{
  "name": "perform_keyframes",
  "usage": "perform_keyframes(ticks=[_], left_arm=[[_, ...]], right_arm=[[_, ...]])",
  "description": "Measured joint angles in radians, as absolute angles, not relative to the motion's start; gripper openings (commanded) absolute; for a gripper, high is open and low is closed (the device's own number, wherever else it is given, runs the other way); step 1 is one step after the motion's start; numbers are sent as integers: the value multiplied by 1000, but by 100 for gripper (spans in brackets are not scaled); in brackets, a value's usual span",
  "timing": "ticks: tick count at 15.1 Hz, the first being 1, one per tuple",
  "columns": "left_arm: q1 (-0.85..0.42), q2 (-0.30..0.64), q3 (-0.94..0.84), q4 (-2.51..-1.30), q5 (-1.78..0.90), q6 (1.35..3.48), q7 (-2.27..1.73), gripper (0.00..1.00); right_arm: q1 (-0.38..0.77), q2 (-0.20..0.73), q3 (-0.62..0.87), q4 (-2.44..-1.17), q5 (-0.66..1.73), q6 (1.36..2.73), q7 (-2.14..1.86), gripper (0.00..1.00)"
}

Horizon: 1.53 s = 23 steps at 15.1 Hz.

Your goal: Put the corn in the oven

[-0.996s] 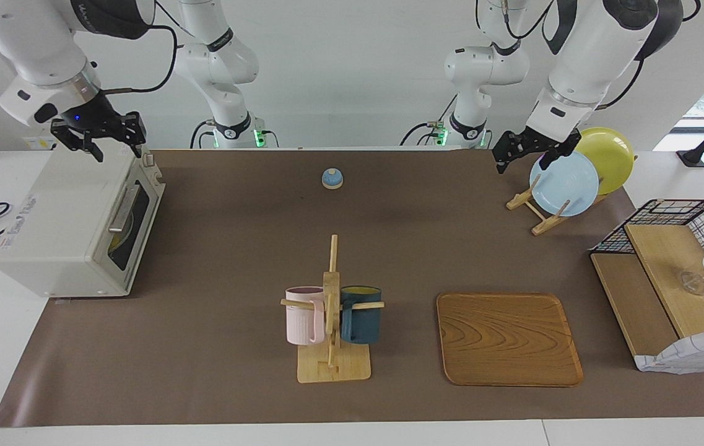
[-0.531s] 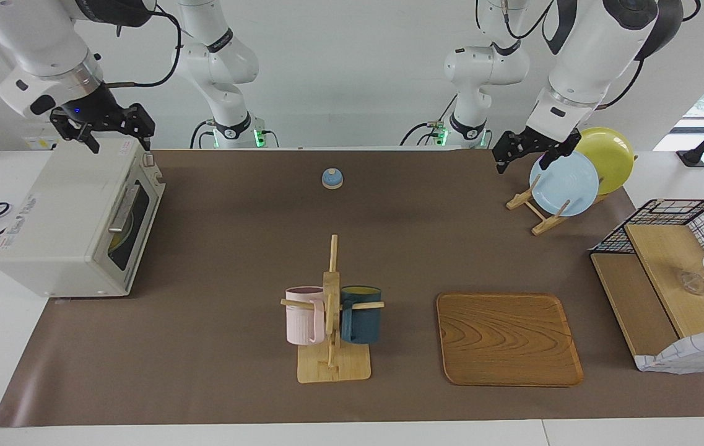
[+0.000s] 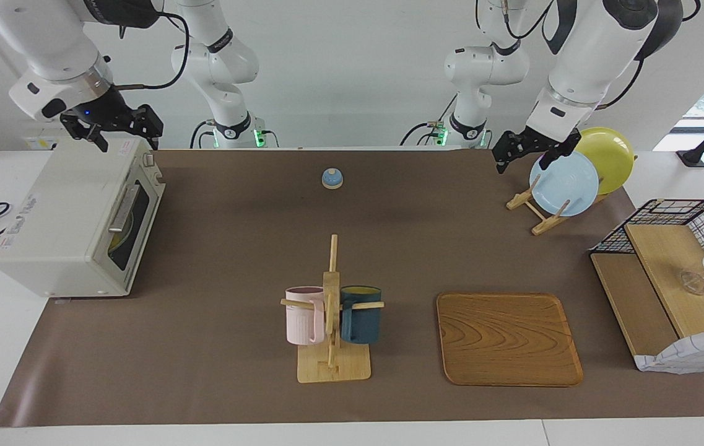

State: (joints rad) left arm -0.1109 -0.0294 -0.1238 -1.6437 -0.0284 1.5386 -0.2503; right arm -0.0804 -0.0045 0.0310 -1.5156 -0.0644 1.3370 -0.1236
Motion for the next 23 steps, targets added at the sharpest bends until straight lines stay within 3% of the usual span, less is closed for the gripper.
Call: perform_keyframes(ticks=[8, 23], left_arm=[[-111, -29, -124, -1644, -28, 1539, -250, 100], [-111, -29, -124, -1644, -28, 1539, -250, 100]], right_arm=[[41, -20, -83, -1517, -65, 1338, -114, 100], [8, -16, -96, -1521, -56, 1379, -104, 100]])
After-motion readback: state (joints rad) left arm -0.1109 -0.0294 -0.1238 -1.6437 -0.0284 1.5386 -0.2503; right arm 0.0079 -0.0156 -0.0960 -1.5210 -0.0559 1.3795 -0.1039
